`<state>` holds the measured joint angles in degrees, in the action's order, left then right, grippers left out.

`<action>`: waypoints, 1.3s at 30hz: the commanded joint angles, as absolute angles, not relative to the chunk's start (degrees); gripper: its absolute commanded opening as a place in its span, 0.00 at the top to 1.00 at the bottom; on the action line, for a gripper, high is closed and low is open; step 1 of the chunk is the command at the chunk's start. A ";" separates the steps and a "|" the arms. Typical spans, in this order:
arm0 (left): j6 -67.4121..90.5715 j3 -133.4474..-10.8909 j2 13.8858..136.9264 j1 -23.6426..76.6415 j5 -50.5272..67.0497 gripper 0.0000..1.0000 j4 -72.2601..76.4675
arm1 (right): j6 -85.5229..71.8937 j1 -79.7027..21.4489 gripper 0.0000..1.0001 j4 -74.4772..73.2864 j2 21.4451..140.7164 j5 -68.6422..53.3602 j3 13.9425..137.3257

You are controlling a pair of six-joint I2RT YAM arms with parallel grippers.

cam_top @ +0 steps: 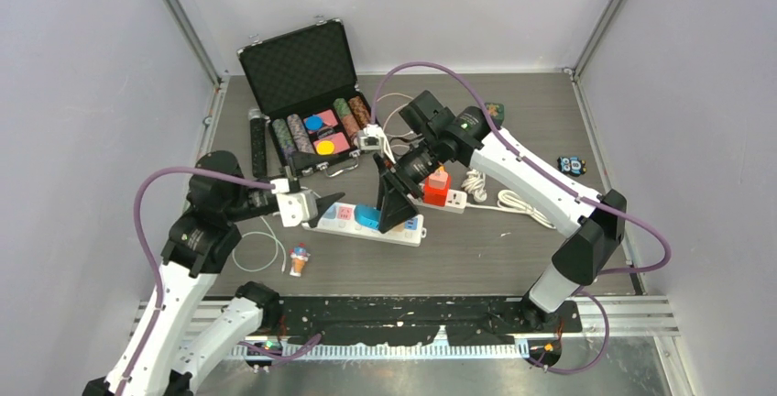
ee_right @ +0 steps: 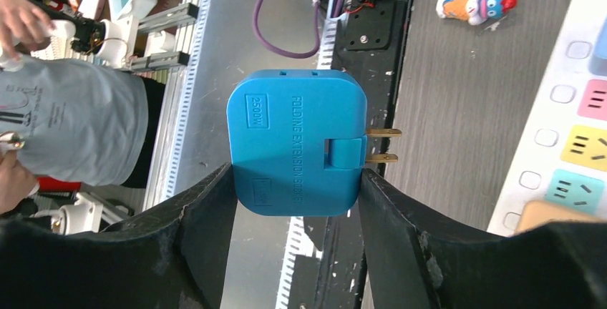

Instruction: Insert the plug

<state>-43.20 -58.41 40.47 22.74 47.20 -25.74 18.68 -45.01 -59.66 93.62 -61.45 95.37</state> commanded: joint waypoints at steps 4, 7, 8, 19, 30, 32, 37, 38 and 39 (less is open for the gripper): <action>-53.22 -55.97 37.92 22.76 49.73 0.39 -29.38 | 22.11 -45.64 0.43 -62.96 93.47 -67.72 96.96; -58.20 -56.06 38.12 22.76 53.23 0.41 -33.20 | 22.06 -46.18 0.43 -63.21 94.87 -68.17 97.80; -58.48 -56.35 38.67 22.83 54.47 0.42 -34.26 | 22.15 -46.64 0.43 -63.51 95.16 -68.26 98.08; -57.88 -56.24 40.04 27.24 57.09 0.40 -41.22 | 16.54 -47.75 0.43 -58.28 97.30 -67.19 99.50; -59.45 -59.37 42.86 27.33 60.83 0.34 -50.52 | 9.82 -47.72 0.43 -48.05 95.89 -63.47 97.22; -58.08 -58.23 42.54 27.42 61.35 0.42 -47.53 | 9.61 -47.73 0.43 -47.72 95.97 -63.76 97.26; -54.93 -55.37 41.16 27.41 59.05 0.51 -39.30 | 10.13 -47.87 0.42 -47.67 95.73 -64.24 97.03; -54.54 -55.03 41.00 27.40 58.97 0.54 -38.37 | 10.18 -47.89 0.42 -47.65 95.65 -64.25 97.03; -54.35 -54.65 40.94 27.39 58.81 0.57 -37.79 | 10.14 -47.90 0.41 -47.68 95.64 -64.31 97.08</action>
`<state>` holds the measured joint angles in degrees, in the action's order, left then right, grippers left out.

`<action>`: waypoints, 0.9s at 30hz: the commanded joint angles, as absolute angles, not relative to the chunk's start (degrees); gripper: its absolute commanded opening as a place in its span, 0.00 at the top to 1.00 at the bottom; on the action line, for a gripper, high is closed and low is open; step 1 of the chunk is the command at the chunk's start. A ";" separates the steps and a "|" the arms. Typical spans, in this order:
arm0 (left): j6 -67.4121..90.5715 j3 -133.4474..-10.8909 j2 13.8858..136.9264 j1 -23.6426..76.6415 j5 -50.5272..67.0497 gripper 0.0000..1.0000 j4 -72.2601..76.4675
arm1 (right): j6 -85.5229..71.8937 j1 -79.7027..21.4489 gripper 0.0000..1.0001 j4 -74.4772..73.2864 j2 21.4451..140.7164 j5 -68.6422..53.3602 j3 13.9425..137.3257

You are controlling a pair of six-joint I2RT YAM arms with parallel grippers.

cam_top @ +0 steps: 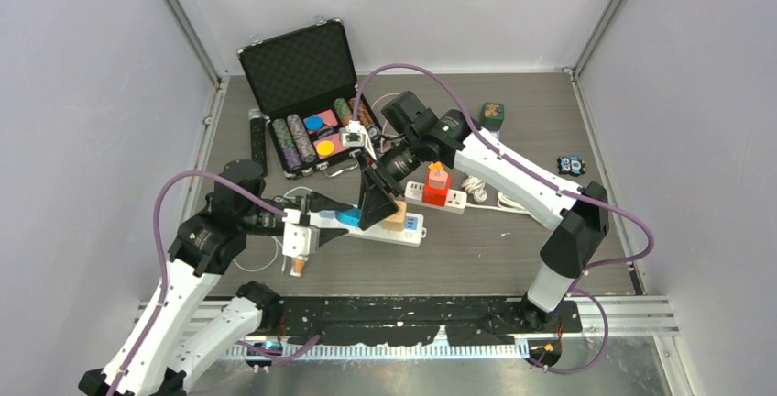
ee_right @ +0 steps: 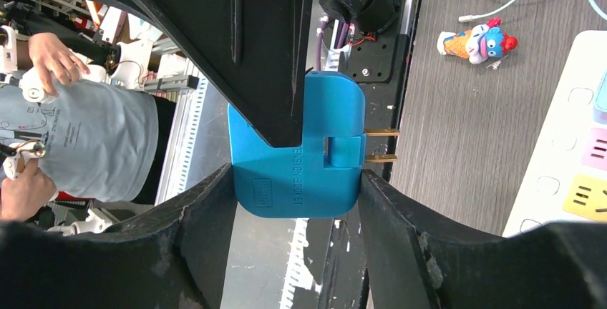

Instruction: Insert the plug

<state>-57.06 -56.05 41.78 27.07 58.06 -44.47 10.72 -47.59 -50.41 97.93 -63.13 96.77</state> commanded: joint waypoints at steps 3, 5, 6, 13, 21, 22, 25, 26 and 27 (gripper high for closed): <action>-54.16 -53.96 40.95 27.42 58.02 0.67 -37.36 | 10.27 -47.94 0.41 -47.72 95.69 -64.64 97.20; -54.19 -53.49 41.04 27.42 56.77 0.74 -37.51 | 10.26 -47.97 0.40 -47.70 95.83 -65.69 97.26; -54.33 -53.40 41.14 27.42 56.27 0.78 -37.65 | 10.18 -47.98 0.40 -47.63 95.82 -65.98 97.35; -55.33 -54.37 42.08 27.42 53.04 1.00 -39.18 | 9.57 -47.97 0.01 -47.60 94.99 -58.63 96.82; -45.80 -55.72 44.09 27.37 47.82 1.00 -40.96 | 5.79 -48.29 0.05 -33.43 86.87 -34.99 90.03; -44.66 -55.71 44.34 27.35 47.69 1.00 -40.89 | 5.67 -48.61 0.05 -31.21 84.43 -32.57 87.28; -40.30 -55.28 44.66 27.35 47.92 1.00 -39.47 | 6.54 -49.76 0.02 -21.70 79.18 -29.55 80.82; -39.23 -54.94 44.78 27.28 48.54 1.00 -38.86 | 6.78 -50.02 0.01 -20.17 78.31 -28.68 79.79; -38.48 -54.65 44.82 27.33 49.65 1.00 -38.37 | 7.39 -50.49 0.03 -17.81 77.04 -28.49 78.26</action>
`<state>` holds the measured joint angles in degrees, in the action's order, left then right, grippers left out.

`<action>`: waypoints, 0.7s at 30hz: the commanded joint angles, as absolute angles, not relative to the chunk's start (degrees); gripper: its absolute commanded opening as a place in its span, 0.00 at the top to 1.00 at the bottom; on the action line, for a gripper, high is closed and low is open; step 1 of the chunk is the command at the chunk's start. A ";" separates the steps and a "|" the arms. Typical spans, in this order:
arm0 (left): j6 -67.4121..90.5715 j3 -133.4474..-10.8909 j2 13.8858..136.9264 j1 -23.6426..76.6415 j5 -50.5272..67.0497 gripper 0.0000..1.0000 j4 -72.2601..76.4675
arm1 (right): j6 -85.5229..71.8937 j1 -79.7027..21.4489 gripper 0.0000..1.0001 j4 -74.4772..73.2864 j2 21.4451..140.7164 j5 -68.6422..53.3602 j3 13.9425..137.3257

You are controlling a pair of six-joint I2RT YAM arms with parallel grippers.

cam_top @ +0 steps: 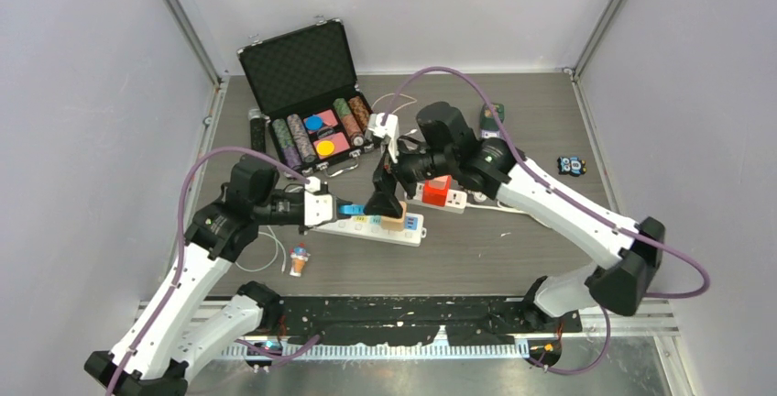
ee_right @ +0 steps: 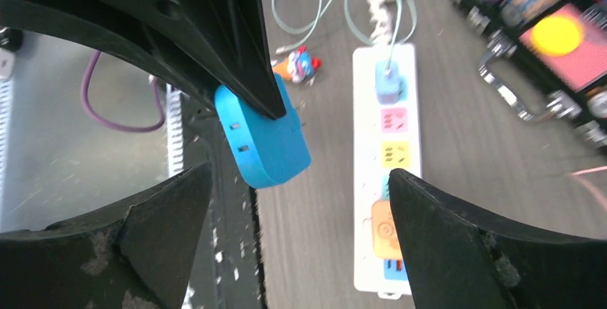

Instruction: Insert the plug

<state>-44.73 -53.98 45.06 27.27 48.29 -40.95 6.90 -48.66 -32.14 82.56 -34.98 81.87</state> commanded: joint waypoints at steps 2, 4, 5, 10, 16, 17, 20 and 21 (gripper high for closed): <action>-36.83 -54.02 44.93 27.33 51.60 1.00 -37.57 | 8.49 -51.06 0.09 -16.32 76.11 -28.66 77.13; -34.74 -53.50 44.83 27.33 52.44 1.00 -36.33 | 9.86 -51.39 0.11 -16.38 75.99 -29.31 76.77; -34.30 -53.26 44.78 27.32 52.74 1.00 -36.04 | 10.25 -51.58 0.10 -16.58 76.01 -30.11 76.70; -33.53 -52.74 44.66 27.33 53.33 1.00 -35.26 | 14.66 -54.22 0.01 -20.00 77.24 -29.28 78.14; -32.96 -53.01 44.62 27.33 54.24 1.00 -35.40 | 17.20 -55.21 0.00 -28.54 79.94 -29.91 82.47; -32.96 -52.88 44.47 27.33 54.29 1.00 -35.13 | 17.66 -55.48 0.00 -29.35 80.01 -30.53 82.45; -33.08 -52.72 44.09 27.33 53.94 1.00 -34.68 | 18.37 -55.95 0.00 -30.00 80.24 -30.70 82.43; -33.07 -52.73 44.00 27.33 53.82 1.00 -34.59 | 18.54 -56.09 0.01 -30.31 80.64 -30.55 82.61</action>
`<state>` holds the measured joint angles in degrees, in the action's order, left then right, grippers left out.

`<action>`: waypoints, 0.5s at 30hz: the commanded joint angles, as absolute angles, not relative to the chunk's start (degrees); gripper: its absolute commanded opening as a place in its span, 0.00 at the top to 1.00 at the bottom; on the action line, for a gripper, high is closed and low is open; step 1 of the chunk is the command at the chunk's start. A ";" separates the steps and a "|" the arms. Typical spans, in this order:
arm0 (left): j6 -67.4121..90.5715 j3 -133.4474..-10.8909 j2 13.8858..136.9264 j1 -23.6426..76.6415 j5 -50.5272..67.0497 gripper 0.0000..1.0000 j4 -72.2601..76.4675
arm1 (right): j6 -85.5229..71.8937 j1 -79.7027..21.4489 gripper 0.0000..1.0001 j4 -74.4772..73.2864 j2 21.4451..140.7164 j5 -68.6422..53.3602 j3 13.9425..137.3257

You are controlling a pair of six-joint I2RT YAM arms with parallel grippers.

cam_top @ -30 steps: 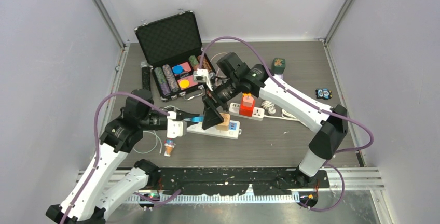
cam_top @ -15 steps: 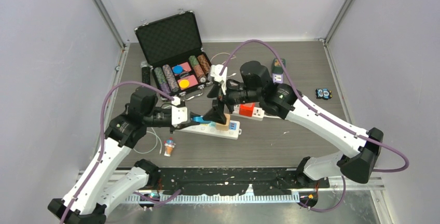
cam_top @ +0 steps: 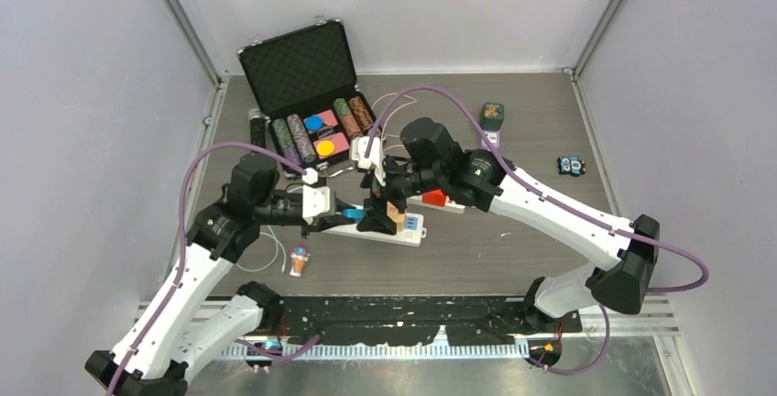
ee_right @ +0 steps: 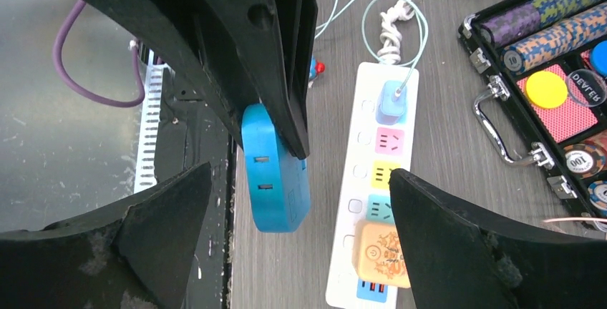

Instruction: Insert the plug

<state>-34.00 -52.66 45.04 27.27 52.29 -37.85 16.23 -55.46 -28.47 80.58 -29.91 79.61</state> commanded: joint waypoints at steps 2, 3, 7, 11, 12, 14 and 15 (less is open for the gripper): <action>-33.06 -52.59 43.65 27.33 53.78 1.00 -34.45 | 18.82 -56.20 0.06 -30.66 81.24 -30.56 82.90; -33.00 -52.52 43.54 27.31 53.66 1.00 -34.45 | 18.86 -56.22 0.09 -30.69 81.55 -30.75 82.94; -31.49 -51.81 42.59 27.33 54.00 0.97 -33.62 | 18.46 -56.25 0.30 -29.05 81.94 -31.53 82.18; -31.09 -50.28 41.36 27.29 53.73 0.93 -32.24 | 17.55 -56.30 0.46 -27.42 82.25 -31.87 81.54; -31.03 -50.05 41.07 27.33 53.37 0.92 -31.92 | 17.46 -56.27 0.49 -27.33 82.39 -31.85 81.60; -30.82 -49.95 40.83 27.33 52.85 0.87 -31.75 | 17.18 -56.24 0.58 -27.40 82.72 -31.70 82.07; -30.29 -49.80 40.79 27.33 52.28 0.82 -31.34 | 17.08 -56.25 0.66 -28.01 83.04 -31.94 82.70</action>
